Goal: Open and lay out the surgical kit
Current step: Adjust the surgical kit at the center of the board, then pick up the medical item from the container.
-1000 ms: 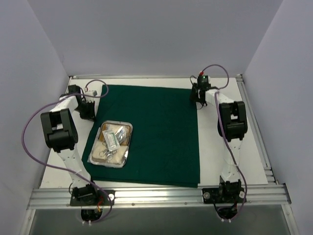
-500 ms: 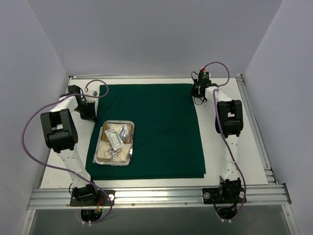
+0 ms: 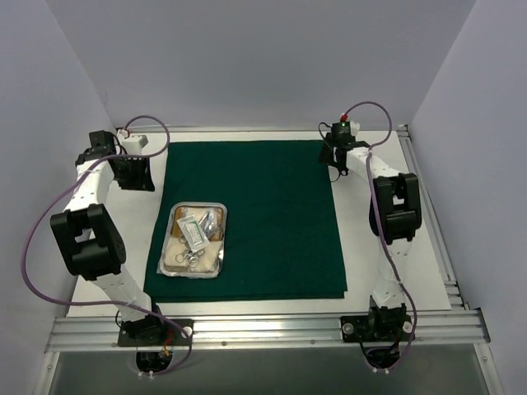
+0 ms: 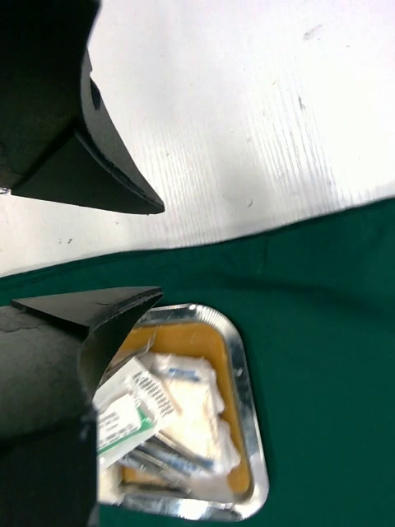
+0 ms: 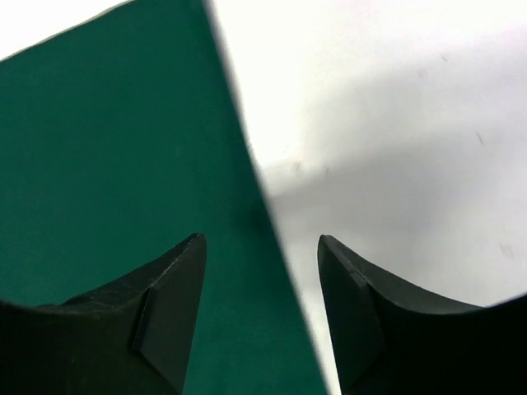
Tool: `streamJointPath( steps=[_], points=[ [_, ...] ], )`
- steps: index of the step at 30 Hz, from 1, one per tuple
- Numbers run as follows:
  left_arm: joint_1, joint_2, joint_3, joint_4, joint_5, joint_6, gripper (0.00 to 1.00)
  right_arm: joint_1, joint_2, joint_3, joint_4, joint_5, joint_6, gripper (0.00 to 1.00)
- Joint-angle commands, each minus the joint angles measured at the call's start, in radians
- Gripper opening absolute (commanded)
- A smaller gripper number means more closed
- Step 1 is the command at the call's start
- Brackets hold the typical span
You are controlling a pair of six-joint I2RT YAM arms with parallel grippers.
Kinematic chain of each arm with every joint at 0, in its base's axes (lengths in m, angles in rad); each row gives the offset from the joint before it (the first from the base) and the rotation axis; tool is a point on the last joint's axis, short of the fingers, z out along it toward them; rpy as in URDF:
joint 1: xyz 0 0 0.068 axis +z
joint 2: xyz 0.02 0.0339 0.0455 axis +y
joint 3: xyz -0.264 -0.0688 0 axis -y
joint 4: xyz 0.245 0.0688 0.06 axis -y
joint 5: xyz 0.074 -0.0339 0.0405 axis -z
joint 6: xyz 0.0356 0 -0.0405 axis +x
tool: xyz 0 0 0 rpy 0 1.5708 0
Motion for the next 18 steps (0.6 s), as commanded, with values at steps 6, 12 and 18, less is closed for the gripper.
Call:
streamJointPath(
  steps=[6,12,18],
  points=[
    [-0.027,-0.094,-0.153,-0.097,0.1,0.097,0.49,0.415,-0.402,-0.348,0.189,0.02,0.08,0.5],
    [-0.026,-0.117,-0.216,-0.096,0.092,0.109,0.49,0.599,-0.29,-0.369,0.315,-0.17,0.231,0.47],
    [-0.021,-0.16,-0.308,-0.048,0.069,0.119,0.5,0.689,-0.186,-0.336,0.366,-0.216,0.289,0.4]
  ],
)
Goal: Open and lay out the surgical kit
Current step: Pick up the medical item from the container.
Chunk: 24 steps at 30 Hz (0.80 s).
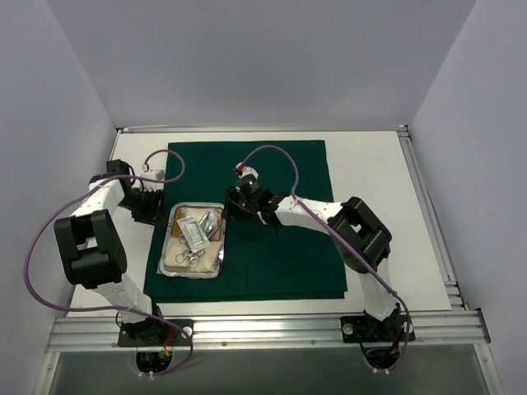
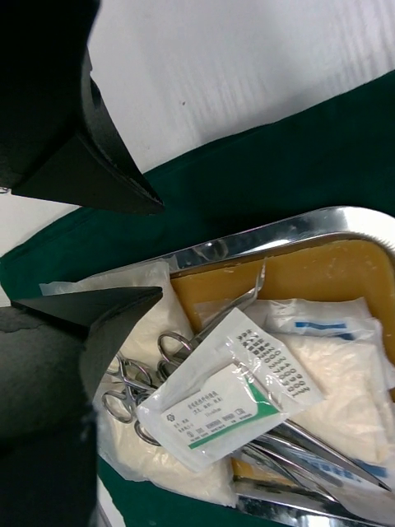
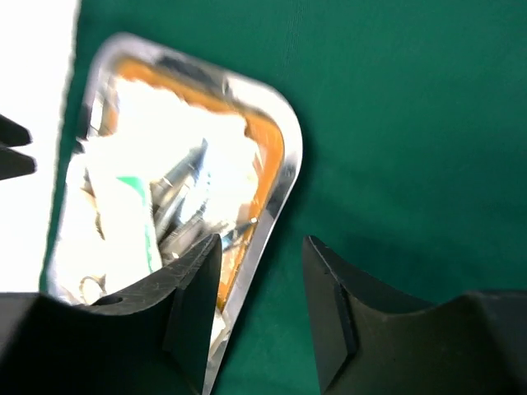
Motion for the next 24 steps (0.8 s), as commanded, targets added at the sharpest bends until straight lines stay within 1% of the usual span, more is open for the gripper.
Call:
streamJointPath(
  steps=[1,7,10,11,12,16,17,21,24],
  points=[
    [0.009,-0.051,-0.028,0.039,0.011,0.027,0.49,0.019,0.026,0.015,0.058,-0.042,0.062,0.39],
    [0.04,-0.024,-0.062,0.073,0.023,0.027,0.49,0.047,0.068,0.0,0.049,-0.016,0.091,0.39],
    [0.052,-0.014,-0.064,0.082,0.031,0.025,0.49,0.047,0.082,-0.014,0.055,-0.016,0.1,0.35],
    [0.057,-0.011,-0.064,0.082,0.031,0.027,0.49,0.047,0.092,-0.014,0.055,-0.021,0.102,0.33],
    [0.058,-0.008,-0.062,0.084,0.031,0.028,0.49,0.047,0.096,-0.014,0.058,-0.025,0.103,0.28],
    [0.061,0.005,-0.065,0.093,0.02,0.033,0.49,0.047,0.111,-0.023,0.083,-0.053,0.109,0.18],
    [0.064,0.009,-0.065,0.096,0.008,0.033,0.49,0.047,0.115,-0.026,0.083,-0.055,0.109,0.17],
    [0.073,0.037,-0.064,0.107,0.003,0.031,0.49,0.047,0.106,-0.039,0.09,-0.062,0.099,0.08],
    [0.077,0.042,-0.068,0.114,0.006,0.031,0.49,0.047,0.102,-0.046,0.092,-0.081,0.085,0.03]
  ],
)
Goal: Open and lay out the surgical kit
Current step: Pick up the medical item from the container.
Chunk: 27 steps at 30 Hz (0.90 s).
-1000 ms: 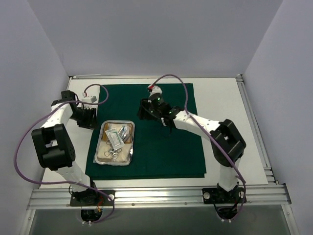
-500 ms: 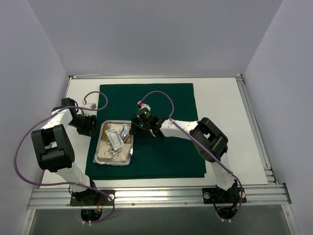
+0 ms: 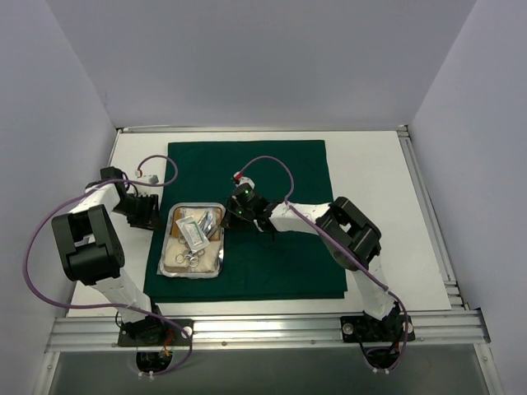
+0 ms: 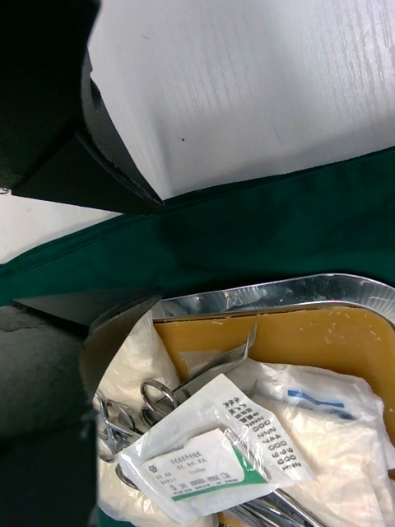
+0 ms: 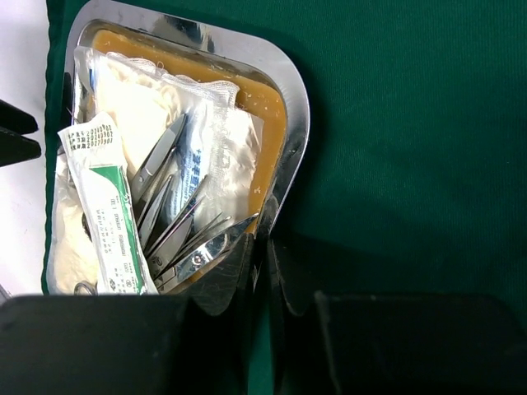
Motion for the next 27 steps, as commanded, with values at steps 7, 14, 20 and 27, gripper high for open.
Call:
streamJointPath(
  steps=[7,14,20,27],
  points=[
    [0.011,-0.009,0.004,0.024,0.013,0.021,0.49,0.002,-0.017,0.007,-0.058,-0.028,-0.058,0.09],
    [0.01,-0.064,0.035,-0.027,0.05,0.023,0.49,0.015,-0.144,0.079,-0.249,0.159,-0.173,0.33],
    [-0.015,-0.098,0.068,-0.09,0.147,0.029,0.51,0.055,-0.106,0.149,-0.22,0.125,-0.248,0.4],
    [-0.042,-0.073,0.059,-0.081,0.137,0.01,0.52,0.059,0.029,0.258,-0.139,-0.075,-0.237,0.43]
  ],
)
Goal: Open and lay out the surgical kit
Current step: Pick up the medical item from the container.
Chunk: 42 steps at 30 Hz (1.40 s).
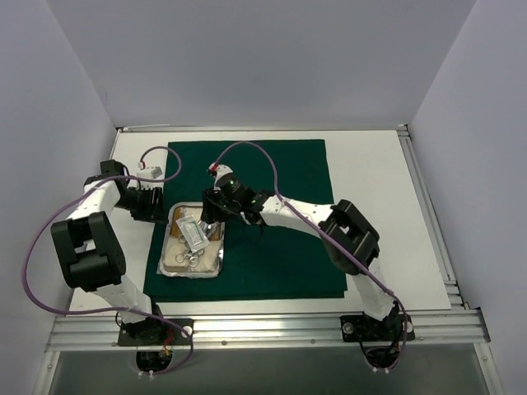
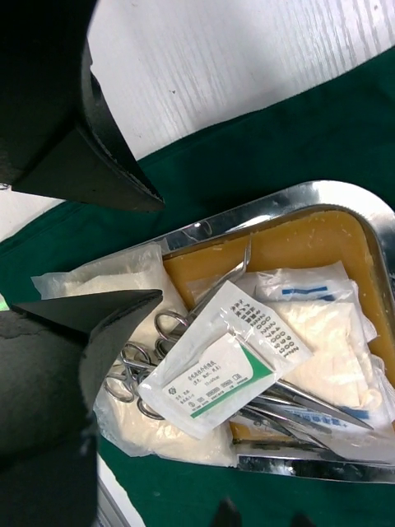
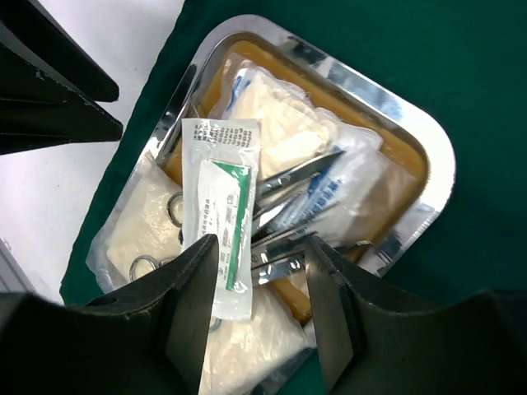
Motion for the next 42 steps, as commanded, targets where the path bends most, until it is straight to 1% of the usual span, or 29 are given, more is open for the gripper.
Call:
streamJointPath(
  steps=[1,4,10,16,18,23,27,32,34,38,42],
  points=[
    [-0.024,-0.008,0.019,-0.012,0.04,0.001,0.52,0.004,0.079,0.068,0.015,-0.099,-0.017,0.43],
    [-0.047,-0.003,0.007,0.004,0.029,-0.003,0.52,0.004,0.104,0.085,0.042,-0.142,-0.004,0.43],
    [-0.057,0.017,0.007,0.015,0.02,-0.011,0.52,0.004,0.151,0.083,0.076,-0.209,0.021,0.42],
    [-0.074,0.028,0.005,0.019,0.015,-0.016,0.52,0.004,0.165,0.068,0.125,-0.248,0.053,0.37],
    [-0.078,0.031,0.004,0.024,0.011,-0.017,0.52,0.004,0.17,0.068,0.14,-0.254,0.065,0.32],
    [-0.083,0.043,-0.002,0.031,0.005,-0.019,0.51,0.002,0.174,0.077,0.116,-0.255,0.072,0.31],
    [-0.084,0.051,-0.008,0.039,0.004,-0.017,0.51,-0.002,0.134,0.073,0.084,-0.212,0.05,0.32],
    [-0.089,0.055,-0.015,0.047,0.004,-0.017,0.5,-0.001,0.14,0.073,0.075,-0.237,0.067,0.34],
    [-0.092,0.057,-0.019,0.051,0.008,-0.019,0.47,0.002,0.143,0.065,0.078,-0.237,0.081,0.37],
    [-0.097,0.061,-0.022,0.056,0.001,-0.019,0.45,0.004,0.118,0.036,0.099,-0.229,0.093,0.39],
    [-0.1,0.066,-0.024,0.061,0.001,-0.02,0.43,0.004,0.082,0.025,0.079,-0.192,0.087,0.44]
  ],
)
